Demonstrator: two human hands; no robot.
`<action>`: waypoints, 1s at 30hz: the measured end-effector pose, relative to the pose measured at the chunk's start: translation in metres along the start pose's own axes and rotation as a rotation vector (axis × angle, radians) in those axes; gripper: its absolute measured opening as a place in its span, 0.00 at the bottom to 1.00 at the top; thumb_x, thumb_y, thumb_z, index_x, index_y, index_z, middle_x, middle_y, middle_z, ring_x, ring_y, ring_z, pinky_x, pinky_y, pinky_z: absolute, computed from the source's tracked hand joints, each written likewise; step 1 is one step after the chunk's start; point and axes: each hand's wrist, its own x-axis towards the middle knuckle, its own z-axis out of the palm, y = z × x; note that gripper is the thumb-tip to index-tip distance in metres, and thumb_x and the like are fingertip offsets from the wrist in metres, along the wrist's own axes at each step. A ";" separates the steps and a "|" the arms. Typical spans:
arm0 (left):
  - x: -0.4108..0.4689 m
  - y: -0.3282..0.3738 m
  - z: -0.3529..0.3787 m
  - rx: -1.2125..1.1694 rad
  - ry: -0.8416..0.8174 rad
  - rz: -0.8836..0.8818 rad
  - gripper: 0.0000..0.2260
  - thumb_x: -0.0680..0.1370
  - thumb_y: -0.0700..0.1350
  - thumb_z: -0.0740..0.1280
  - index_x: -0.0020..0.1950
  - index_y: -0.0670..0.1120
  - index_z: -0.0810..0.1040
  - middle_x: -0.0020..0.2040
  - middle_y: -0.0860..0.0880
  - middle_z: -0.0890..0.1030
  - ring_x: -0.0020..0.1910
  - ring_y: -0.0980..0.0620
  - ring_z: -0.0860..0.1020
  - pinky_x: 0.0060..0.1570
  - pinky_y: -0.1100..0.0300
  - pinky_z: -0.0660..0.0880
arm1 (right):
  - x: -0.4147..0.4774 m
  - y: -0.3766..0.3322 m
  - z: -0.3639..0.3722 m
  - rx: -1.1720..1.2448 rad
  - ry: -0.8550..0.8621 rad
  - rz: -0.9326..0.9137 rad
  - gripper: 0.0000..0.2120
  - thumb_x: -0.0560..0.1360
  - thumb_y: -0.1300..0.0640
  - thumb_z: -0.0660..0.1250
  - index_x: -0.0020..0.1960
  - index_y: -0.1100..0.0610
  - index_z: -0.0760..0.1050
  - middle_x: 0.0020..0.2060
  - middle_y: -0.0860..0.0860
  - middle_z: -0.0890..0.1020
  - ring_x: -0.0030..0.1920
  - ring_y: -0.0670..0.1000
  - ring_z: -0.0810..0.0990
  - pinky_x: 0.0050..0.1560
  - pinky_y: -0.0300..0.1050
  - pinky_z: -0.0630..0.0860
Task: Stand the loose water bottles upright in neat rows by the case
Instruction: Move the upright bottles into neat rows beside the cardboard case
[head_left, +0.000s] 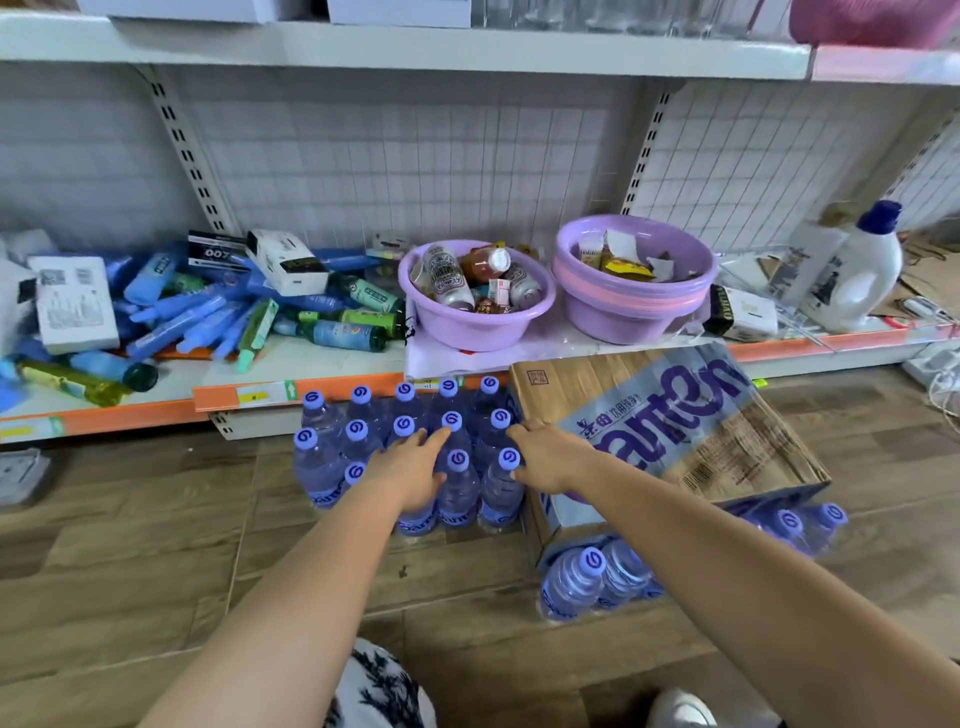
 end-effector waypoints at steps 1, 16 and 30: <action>0.006 -0.001 -0.001 0.004 -0.001 0.014 0.29 0.80 0.51 0.56 0.77 0.56 0.44 0.78 0.47 0.52 0.74 0.40 0.58 0.69 0.43 0.63 | 0.004 -0.002 -0.001 0.003 -0.007 0.007 0.29 0.78 0.50 0.60 0.75 0.57 0.54 0.70 0.58 0.64 0.68 0.61 0.67 0.63 0.58 0.71; 0.070 -0.011 0.019 -0.020 -0.073 0.199 0.27 0.80 0.50 0.56 0.76 0.55 0.48 0.76 0.45 0.59 0.69 0.39 0.66 0.62 0.45 0.70 | 0.053 0.000 0.001 -0.065 -0.038 0.100 0.25 0.78 0.53 0.60 0.72 0.56 0.58 0.67 0.57 0.66 0.66 0.61 0.69 0.55 0.54 0.72; 0.072 -0.003 0.027 -0.057 -0.094 0.176 0.25 0.81 0.48 0.55 0.76 0.54 0.50 0.75 0.46 0.60 0.68 0.40 0.68 0.61 0.46 0.71 | 0.068 0.028 0.010 -0.072 -0.129 0.089 0.20 0.78 0.53 0.59 0.68 0.56 0.64 0.64 0.59 0.70 0.64 0.61 0.70 0.57 0.55 0.73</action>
